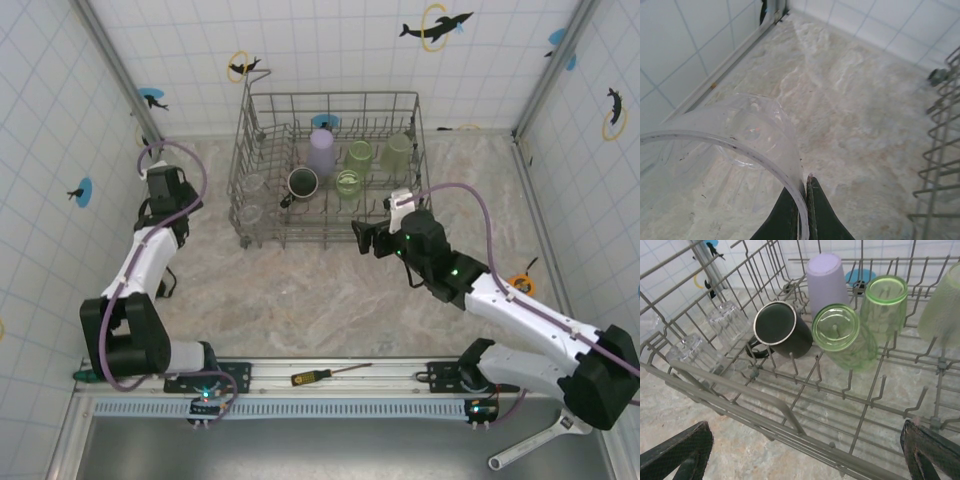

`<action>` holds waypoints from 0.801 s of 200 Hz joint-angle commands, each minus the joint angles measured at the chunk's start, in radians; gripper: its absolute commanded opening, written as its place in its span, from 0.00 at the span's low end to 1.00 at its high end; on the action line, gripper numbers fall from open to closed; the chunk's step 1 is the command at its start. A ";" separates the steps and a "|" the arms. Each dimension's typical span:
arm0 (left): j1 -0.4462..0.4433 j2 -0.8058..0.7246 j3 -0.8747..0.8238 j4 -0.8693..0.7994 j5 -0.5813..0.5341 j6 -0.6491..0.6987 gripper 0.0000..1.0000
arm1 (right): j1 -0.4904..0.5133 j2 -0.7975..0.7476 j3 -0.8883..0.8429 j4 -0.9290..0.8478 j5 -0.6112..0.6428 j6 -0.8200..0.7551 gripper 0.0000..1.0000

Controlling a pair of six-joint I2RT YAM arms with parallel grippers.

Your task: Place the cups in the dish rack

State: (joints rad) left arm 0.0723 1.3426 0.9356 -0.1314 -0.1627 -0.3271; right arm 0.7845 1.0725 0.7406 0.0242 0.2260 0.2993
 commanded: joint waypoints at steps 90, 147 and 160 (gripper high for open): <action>0.014 -0.155 -0.103 0.178 0.171 -0.014 0.00 | 0.022 0.222 0.229 -0.035 -0.063 0.015 1.00; 0.099 -0.222 -0.193 0.350 0.361 -0.132 0.00 | 0.049 0.311 0.319 -0.044 -0.092 0.024 1.00; 0.100 -0.226 -0.197 0.371 0.389 -0.141 0.00 | 0.055 0.323 0.330 -0.028 -0.098 0.031 1.00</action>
State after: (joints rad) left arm 0.1692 1.1397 0.7464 0.1081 0.1143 -0.4217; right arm 0.8261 1.3720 1.0134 -0.0078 0.1497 0.3145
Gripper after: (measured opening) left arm 0.079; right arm 0.995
